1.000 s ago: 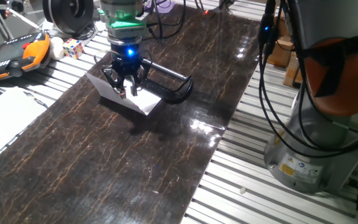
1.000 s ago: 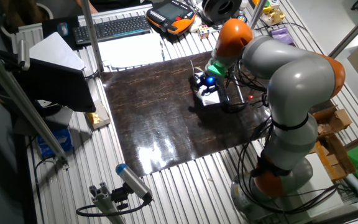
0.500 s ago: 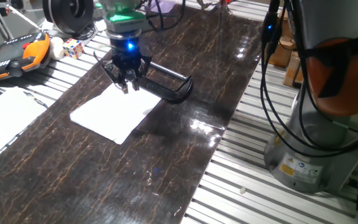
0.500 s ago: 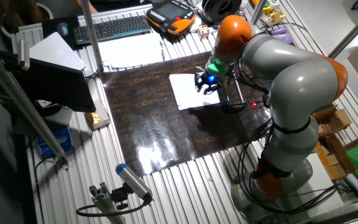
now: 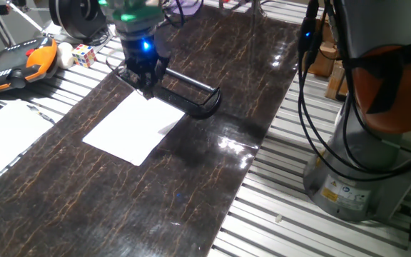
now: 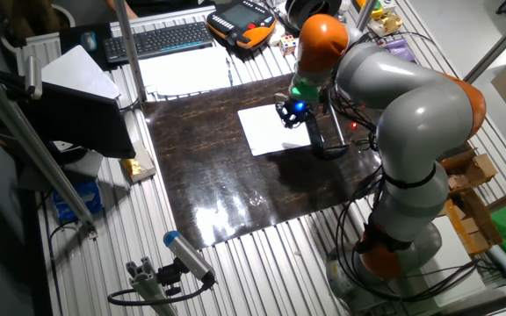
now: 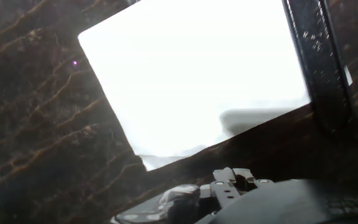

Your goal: Unfold a piece of paper

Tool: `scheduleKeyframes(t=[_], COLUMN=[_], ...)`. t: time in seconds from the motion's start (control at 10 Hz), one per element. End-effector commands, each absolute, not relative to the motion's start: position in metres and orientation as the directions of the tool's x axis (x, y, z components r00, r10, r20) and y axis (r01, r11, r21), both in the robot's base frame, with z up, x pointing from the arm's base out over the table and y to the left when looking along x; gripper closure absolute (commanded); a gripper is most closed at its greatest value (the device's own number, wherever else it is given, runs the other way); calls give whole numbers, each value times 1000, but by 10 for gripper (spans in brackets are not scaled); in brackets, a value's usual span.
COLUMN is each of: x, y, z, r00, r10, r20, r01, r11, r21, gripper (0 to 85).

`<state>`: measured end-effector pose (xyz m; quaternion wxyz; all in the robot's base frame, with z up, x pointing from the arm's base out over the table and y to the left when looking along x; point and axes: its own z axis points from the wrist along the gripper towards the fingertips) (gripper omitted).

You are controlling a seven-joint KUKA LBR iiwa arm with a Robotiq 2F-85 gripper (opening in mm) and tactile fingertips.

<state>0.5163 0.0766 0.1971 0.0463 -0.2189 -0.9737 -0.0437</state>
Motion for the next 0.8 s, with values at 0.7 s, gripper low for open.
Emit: scheduleKeyframes(t=[0.7], x=[513], y=[67], z=[213], r00=[-960], r10=[276], r20=[49], r01=[278], r11=[960], r21=[27], gripper=[840])
